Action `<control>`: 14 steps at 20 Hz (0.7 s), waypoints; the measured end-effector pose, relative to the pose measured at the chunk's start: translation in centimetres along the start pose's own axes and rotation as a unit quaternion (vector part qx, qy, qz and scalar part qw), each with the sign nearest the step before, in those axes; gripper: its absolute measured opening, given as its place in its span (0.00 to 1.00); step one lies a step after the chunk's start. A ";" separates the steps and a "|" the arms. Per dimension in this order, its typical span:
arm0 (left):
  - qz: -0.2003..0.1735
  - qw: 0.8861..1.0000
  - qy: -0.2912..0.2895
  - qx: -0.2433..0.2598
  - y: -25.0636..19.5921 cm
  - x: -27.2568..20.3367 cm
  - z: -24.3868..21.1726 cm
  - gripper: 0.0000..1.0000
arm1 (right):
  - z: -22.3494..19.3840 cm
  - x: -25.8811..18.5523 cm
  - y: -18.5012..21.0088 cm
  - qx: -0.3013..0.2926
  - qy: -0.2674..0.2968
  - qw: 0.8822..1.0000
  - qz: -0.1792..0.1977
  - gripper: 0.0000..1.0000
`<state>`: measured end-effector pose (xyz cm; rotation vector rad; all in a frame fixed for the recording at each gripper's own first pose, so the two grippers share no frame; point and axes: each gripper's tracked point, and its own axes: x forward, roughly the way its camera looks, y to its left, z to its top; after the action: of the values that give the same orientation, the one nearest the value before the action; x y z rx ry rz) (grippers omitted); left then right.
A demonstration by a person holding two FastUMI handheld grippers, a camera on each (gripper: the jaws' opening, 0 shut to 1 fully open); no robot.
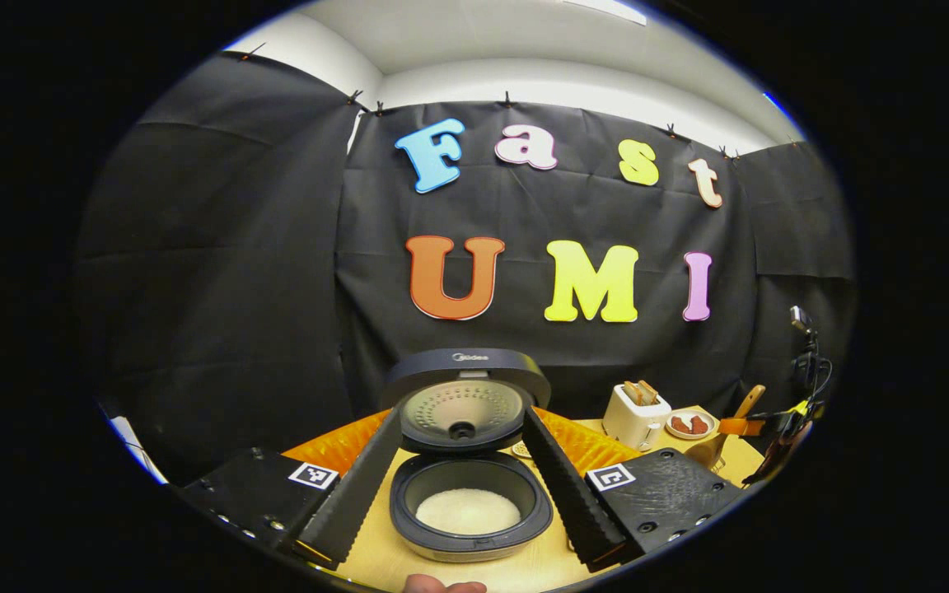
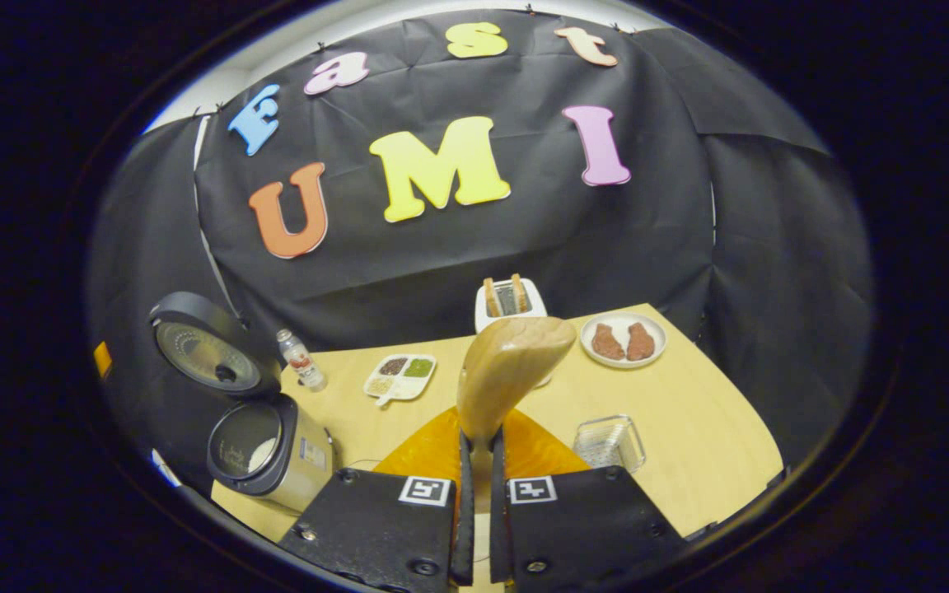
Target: Close the left gripper, press the button to open the rice cooker; take a wooden spoon from the chopstick holder with the right hand, scoop a spoonful of rice and pour it into the rice cooker, then put the wooden spoon back into the chopstick holder.
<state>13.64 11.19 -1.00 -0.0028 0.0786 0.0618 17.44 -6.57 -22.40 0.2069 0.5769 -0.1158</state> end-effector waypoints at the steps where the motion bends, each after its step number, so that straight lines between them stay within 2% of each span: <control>1: 0.005 1.000 -0.002 -0.001 0.7 -0.5 0.0 0.94 | -1.2 0.2 0.7 -0.009 0.008 1.000 -0.001 0.13; 6: 0.026 1.000 0.014 -0.005 3.9 -3.7 -1.0 0.95 | -6.4 2.7 1.7 -0.053 0.037 0.997 -0.030 0.13; 10: 0.049 0.998 0.028 -0.008 6.3 -5.8 -2.0 0.95 | -8.9 5.4 1.7 -0.136 0.033 0.988 -0.065 0.13; 12: 0.059 0.997 0.038 -0.009 7.6 -6.6 -2.5 0.95 | -10.1 6.2 1.8 -0.163 0.034 0.983 -0.070 0.13; 14: 0.073 0.996 0.039 -0.015 9.1 -7.2 -2.7 0.95 | -11.6 6.3 2.6 -0.163 0.041 0.984 -0.063 0.13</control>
<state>5.69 19.77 -3.11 -0.0304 0.1567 0.2098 17.02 -1.71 -34.93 -0.1446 0.6824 -0.1337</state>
